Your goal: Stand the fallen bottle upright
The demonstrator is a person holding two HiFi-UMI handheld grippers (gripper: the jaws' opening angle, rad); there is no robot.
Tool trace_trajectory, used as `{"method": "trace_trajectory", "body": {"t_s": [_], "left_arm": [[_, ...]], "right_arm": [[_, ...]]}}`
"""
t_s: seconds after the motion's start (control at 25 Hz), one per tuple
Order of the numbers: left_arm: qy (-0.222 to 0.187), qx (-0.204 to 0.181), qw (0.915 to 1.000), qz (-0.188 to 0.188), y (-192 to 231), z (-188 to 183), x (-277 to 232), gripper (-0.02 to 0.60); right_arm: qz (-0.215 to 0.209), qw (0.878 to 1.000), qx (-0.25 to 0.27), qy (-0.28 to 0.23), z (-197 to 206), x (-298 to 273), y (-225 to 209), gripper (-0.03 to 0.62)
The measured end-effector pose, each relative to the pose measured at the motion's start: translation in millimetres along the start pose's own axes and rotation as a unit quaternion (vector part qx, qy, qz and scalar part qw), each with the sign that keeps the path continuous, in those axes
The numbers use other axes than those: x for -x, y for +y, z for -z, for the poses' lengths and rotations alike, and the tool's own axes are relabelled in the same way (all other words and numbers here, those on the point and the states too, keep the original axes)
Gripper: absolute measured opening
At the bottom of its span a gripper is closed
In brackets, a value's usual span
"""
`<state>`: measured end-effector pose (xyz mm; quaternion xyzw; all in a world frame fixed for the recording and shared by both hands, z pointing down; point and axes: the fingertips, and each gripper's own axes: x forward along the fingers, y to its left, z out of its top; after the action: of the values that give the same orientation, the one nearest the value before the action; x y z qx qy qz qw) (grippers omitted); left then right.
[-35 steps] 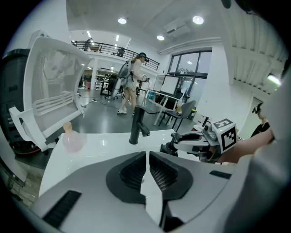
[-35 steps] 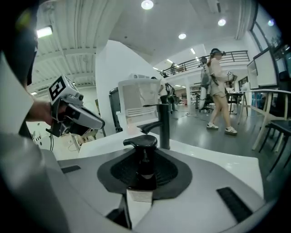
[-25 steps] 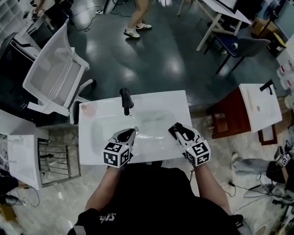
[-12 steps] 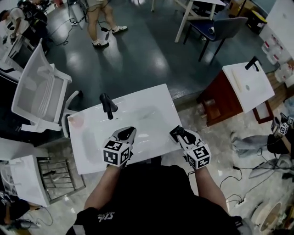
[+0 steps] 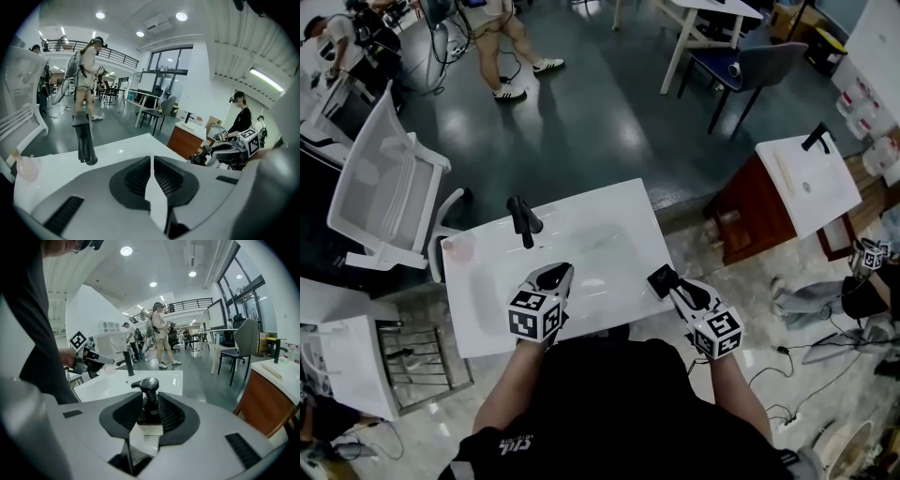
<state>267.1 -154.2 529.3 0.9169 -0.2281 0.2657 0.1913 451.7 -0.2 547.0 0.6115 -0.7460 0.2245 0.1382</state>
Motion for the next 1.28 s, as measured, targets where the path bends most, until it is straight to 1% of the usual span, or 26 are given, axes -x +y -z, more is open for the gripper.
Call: {"method": "trace_trajectory", "body": {"t_s": [0.08,0.16,0.32,0.36,0.4,0.48,0.6,0.72,0.84,0.92,1.04,1.16,1.28], "left_arm": [[-0.006,0.001,1.0,-0.006,6,-5,3,0.037],[-0.013,-0.003,0.9998,-0.011,11,-12,7,0.037],[-0.031,-0.018,0.9992,-0.018,21,-27,20,0.037],[-0.038,-0.022,0.9989,-0.019,25,-33,25,0.037],[-0.045,-0.027,0.9984,-0.02,29,-39,31,0.037],[-0.06,-0.035,0.9972,-0.027,41,-50,46,0.037],[-0.085,-0.042,0.9947,-0.04,60,-69,71,0.037],[-0.113,-0.044,0.9911,-0.055,78,-87,96,0.037],[-0.135,-0.046,0.9871,-0.072,94,-100,120,0.037],[-0.147,-0.05,0.9842,-0.085,103,-103,135,0.037],[-0.169,-0.048,0.9791,-0.103,111,-100,155,0.037],[-0.184,-0.031,0.9753,-0.119,123,-89,168,0.034],[-0.18,-0.016,0.9753,-0.127,137,-78,174,0.034]], "right_arm": [[0.005,1.0,0.002,-0.007,-4,7,-7,0.117],[0.016,0.999,-0.003,-0.029,-18,14,-15,0.099],[0.049,0.994,-0.008,-0.095,-74,17,-23,0.037],[0.054,0.992,-0.007,-0.112,-91,14,-20,0.02],[0.053,0.991,-0.002,-0.126,-108,9,-13,0.015],[0.033,0.988,0.016,-0.147,-141,-6,12,0.015],[-0.015,0.985,0.042,-0.164,-181,-34,61,0.015],[-0.054,0.982,0.059,-0.171,-209,-63,105,0.015],[-0.094,0.978,0.056,-0.177,-229,-88,147,0.015],[-0.12,0.975,0.054,-0.179,-236,-102,174,0.015],[-0.153,0.971,0.055,-0.173,-234,-118,210,0.015],[-0.171,0.97,0.074,-0.157,-227,-131,236,0.014],[-0.18,0.968,0.094,-0.151,-224,-139,249,0.014]]}}
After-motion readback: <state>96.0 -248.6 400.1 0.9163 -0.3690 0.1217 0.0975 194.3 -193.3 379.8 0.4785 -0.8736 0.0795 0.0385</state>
